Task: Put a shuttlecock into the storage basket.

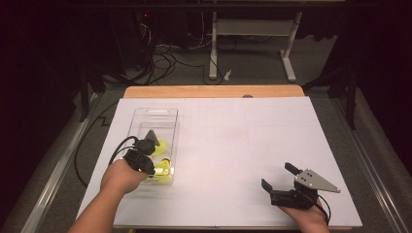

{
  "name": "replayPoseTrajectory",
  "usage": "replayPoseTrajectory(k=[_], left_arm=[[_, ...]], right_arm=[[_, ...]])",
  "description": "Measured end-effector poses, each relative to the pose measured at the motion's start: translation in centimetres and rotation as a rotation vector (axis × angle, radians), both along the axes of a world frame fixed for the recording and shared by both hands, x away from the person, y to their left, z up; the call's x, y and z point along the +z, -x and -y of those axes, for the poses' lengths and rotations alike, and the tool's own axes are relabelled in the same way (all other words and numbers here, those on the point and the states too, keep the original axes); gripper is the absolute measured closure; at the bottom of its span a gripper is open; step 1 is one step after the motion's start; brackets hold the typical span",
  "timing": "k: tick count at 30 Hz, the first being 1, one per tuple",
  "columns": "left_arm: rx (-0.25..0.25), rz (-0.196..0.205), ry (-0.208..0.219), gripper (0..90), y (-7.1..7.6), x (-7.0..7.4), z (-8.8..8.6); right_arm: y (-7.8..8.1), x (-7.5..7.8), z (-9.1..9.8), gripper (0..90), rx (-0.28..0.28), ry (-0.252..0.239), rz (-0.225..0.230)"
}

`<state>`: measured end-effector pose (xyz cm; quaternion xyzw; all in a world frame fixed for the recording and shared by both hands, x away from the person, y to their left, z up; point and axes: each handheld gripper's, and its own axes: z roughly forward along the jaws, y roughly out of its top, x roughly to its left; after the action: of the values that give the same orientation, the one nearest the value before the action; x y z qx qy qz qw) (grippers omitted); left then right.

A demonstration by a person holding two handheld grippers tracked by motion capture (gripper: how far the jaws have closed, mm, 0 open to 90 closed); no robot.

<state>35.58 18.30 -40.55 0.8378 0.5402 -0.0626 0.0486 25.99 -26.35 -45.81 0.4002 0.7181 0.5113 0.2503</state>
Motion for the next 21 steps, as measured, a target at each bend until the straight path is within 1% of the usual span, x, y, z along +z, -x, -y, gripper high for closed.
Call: replayPoseTrajectory(k=[2, 3, 7, 12, 17, 18, 21], left_arm=[[-0.001, -0.005, 0.005, 88.9, -0.01, 0.0, -0.09], [0.002, 0.001, 0.003, 88.7, 0.01, 0.01, -0.09], [-0.002, 0.0, 0.003, 87.7, 0.02, 0.0, -0.02], [-0.004, 0.0, 0.001, 83.5, 0.02, 0.05, -0.05], [-0.007, -0.004, 0.009, 79.2, -0.01, 0.22, -0.16], [-0.01, -0.008, 0.013, 77.8, -0.02, 0.3, -0.17], [-0.014, 0.002, 0.004, 70.3, 0.01, 0.72, -0.11]], right_arm=[[0.0, 0.0, 0.02, 0.2, -0.002, -0.001, 0.001], [-0.01, 0.0, 0.04, 0.2, -0.002, 0.0, 0.001], [0.0, 0.01, 0.06, 0.2, -0.004, -0.001, 0.0], [0.0, 0.02, 0.05, 0.2, -0.005, -0.002, 0.0], [-0.04, 0.0, 0.04, 0.2, -0.004, -0.002, 0.0], [-0.04, 0.0, 0.03, 0.2, -0.005, -0.001, 0.0], [-0.04, -0.01, 0.02, 0.2, -0.004, -0.001, 0.0]])
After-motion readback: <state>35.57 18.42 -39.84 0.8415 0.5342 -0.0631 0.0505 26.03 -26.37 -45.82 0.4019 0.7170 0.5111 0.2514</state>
